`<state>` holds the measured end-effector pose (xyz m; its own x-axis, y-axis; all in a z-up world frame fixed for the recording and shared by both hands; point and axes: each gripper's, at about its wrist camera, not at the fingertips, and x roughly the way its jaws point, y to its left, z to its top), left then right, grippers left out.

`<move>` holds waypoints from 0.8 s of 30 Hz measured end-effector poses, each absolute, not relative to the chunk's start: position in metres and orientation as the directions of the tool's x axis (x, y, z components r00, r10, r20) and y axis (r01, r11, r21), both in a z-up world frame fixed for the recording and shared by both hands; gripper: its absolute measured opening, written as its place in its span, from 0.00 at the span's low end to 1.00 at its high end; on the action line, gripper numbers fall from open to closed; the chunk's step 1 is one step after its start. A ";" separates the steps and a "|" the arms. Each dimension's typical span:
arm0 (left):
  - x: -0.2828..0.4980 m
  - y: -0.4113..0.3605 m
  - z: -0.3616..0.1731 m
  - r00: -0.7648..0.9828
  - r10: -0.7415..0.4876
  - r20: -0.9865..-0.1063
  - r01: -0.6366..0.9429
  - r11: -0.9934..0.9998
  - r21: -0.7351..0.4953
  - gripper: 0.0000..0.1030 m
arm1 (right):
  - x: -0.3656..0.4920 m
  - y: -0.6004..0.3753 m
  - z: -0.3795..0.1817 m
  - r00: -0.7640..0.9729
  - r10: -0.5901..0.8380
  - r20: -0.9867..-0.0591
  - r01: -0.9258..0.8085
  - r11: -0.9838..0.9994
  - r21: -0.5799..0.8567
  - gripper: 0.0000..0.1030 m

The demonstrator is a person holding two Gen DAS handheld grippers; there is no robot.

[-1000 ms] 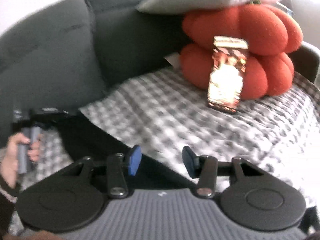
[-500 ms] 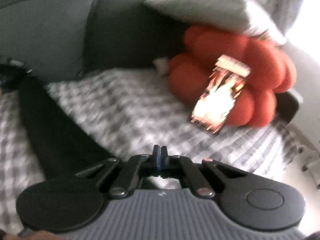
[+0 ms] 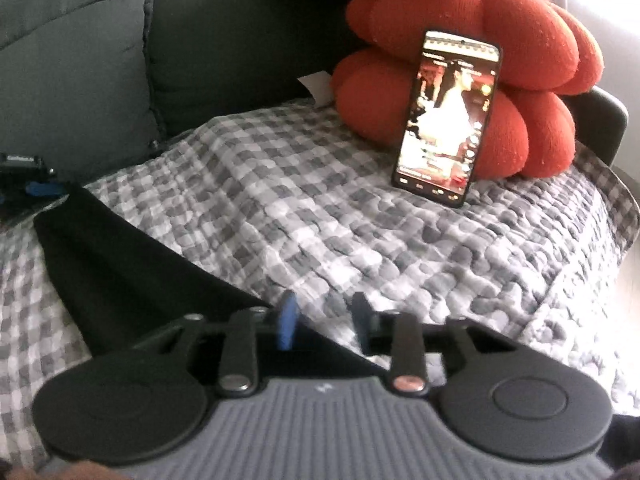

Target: Fold clothes

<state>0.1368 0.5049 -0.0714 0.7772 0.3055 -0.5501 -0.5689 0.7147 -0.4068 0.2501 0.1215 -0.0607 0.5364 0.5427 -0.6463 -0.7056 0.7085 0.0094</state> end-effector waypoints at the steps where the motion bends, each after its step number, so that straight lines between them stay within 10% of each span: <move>1: 0.142 0.502 -0.068 0.769 0.302 -0.563 -0.560 0.743 -0.366 0.35 | 0.251 0.122 -0.062 0.526 0.559 -0.642 -0.710 0.703 0.031 0.35; 9: 0.172 0.490 -0.076 0.708 0.325 -0.628 -0.517 0.843 -0.147 0.42 | 0.247 0.120 -0.072 0.499 0.569 -0.654 -0.741 0.672 0.020 0.32; 12: 0.176 0.486 -0.074 0.726 0.274 -0.631 -0.479 0.860 -0.177 0.17 | 0.244 0.123 -0.074 0.496 0.564 -0.661 -0.750 0.662 0.002 0.20; 16: 0.178 0.474 -0.079 0.718 0.293 -0.631 -0.457 0.883 -0.110 0.10 | 0.229 0.133 -0.073 0.539 0.531 -0.653 -0.756 0.647 -0.099 0.05; 24: 0.165 0.453 -0.061 0.807 0.423 -0.412 -0.489 0.870 -0.064 0.04 | 0.218 0.128 -0.052 0.703 0.507 -0.499 -0.659 0.727 -0.191 0.03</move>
